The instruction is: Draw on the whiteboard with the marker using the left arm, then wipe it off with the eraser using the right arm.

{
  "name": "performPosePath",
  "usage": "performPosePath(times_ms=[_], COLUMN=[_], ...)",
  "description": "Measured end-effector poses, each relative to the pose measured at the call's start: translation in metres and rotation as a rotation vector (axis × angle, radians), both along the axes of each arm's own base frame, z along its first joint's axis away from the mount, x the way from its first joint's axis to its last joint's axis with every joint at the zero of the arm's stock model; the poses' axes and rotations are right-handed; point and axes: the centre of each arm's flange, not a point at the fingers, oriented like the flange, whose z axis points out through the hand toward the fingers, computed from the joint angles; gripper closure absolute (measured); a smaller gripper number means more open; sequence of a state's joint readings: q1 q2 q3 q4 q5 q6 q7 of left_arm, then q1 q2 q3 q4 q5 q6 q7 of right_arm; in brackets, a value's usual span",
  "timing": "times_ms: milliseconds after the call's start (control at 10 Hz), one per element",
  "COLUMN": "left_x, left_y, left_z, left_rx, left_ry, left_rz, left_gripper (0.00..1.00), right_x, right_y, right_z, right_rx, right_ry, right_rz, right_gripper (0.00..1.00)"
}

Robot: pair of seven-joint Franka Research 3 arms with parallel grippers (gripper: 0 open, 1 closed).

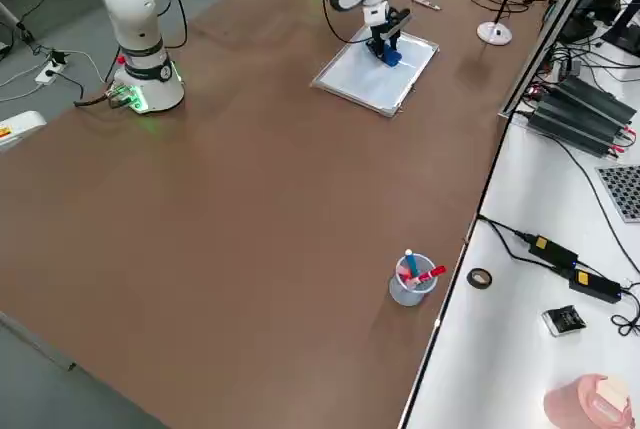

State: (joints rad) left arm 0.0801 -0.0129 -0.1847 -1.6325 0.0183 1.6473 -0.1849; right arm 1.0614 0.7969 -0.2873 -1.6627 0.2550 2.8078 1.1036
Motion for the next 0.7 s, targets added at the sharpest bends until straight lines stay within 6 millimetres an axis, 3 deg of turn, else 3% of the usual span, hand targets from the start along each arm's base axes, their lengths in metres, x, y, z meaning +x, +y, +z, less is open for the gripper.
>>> performPosePath(times_ms=[200,400,500,700], left_x=[0.000,0.000,0.000,0.000], left_y=[0.000,0.000,-0.001,-0.003], left_z=[0.000,0.000,0.000,0.000], left_rx=[0.000,0.000,0.000,0.000], left_ry=[0.000,0.000,0.000,0.000], left_rz=[0.000,-0.001,-0.001,-0.005], left_gripper=[0.00,0.00,0.00,0.00], right_x=[0.004,0.016,0.026,0.049], right_y=[-0.001,-0.017,-0.029,-0.061], right_z=[0.005,0.016,0.029,0.074], right_rx=[-0.041,-0.114,-0.143,-0.169], right_ry=[0.036,0.093,0.116,0.164], right_rz=[0.026,0.061,0.079,0.114], right_gripper=[0.44,0.44,0.44,0.44])
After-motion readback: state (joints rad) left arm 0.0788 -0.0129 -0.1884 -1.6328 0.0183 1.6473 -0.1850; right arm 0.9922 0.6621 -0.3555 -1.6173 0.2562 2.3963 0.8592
